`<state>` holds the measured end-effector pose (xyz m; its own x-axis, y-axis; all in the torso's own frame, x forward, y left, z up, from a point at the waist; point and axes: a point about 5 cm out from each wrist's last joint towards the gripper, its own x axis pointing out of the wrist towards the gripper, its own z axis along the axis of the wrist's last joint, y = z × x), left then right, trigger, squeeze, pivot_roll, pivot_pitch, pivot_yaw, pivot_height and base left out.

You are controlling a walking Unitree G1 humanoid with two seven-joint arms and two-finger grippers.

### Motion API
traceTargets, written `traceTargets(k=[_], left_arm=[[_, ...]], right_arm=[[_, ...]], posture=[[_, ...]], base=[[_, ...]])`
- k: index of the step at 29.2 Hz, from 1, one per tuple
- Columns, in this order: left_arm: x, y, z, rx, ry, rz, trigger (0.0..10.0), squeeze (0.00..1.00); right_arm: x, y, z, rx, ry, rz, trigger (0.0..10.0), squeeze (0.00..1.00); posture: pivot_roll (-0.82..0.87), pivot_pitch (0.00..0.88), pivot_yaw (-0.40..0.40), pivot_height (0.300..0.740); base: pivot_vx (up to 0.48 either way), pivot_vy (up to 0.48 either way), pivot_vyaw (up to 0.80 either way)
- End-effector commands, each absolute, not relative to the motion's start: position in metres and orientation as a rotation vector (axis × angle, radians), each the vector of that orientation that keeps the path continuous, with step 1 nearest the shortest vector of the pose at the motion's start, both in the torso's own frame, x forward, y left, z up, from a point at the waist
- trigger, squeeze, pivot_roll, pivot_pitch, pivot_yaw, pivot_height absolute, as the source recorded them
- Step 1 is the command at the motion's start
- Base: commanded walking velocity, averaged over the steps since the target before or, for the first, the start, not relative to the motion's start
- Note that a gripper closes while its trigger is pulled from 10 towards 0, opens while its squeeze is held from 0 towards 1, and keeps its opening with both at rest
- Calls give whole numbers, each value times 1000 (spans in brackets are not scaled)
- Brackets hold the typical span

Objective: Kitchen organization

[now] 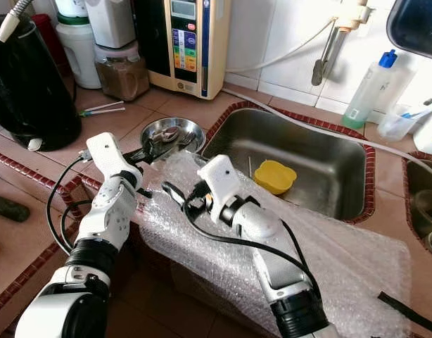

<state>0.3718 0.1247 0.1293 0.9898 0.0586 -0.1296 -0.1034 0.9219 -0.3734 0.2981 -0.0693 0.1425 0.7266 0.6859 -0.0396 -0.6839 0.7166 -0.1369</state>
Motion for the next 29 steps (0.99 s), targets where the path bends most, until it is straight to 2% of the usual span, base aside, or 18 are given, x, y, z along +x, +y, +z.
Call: traceTargets(k=[1,4,6,9,12,14,16,17,18,19,20,28,29], left_arm=[[376,123,134,-403,118,69,8118,0],[377,124,135,-423,114,68,7098,0],[378,124,135,-430,111,67,4902,0],[379,124,136,-452,104,67,4275,0],[380,125,136,-458,103,65,4471,0],[380,125,137,-462,99,61,5137,0],[380,125,137,-464,98,62,7176,0],[380,125,137,-464,97,63,7176,0],[381,125,137,-463,97,62,9333,0],[381,125,137,-463,98,62,9333,0],[381,125,137,-464,98,64,10000,0],[381,125,137,-464,97,61,10000,0],[381,125,137,-464,97,60,6706,0]], right_arm=[[297,-70,134,-190,24,745,10000,0],[296,-69,132,-185,24,722,10000,0],[296,-68,133,-181,19,719,10000,0],[297,-70,129,-219,36,696,10000,0],[302,-78,121,-251,79,633,10000,0],[306,-88,114,-244,133,570,10000,0],[310,-98,107,-227,190,500,10000,0],[311,-99,106,-225,198,491,10000,0],[312,-102,107,-218,195,477,10000,0],[313,-103,107,-216,196,472,10000,0],[315,-108,104,-221,219,433,10000,0],[320,-107,108,-159,187,424,10000,0],[320,-103,114,-139,151,457,10000,0]], posture=[[65,0,-26,740],[64,0,-26,740],[64,0,-25,740],[63,0,-25,740],[63,0,-25,740],[63,0,-27,740],[63,0,-27,740],[63,0,-27,740],[65,0,-27,740],[65,0,-27,740],[66,0,-28,740],[70,0,-26,740],[71,0,-26,740]], base=[[0,0,0],[0,0,0],[0,0,0],[0,0,0],[0,0,0],[0,0,0],[0,0,0],[0,0,0],[0,0,0],[0,0,0],[0,0,0],[0,0,0],[0,0,0]])
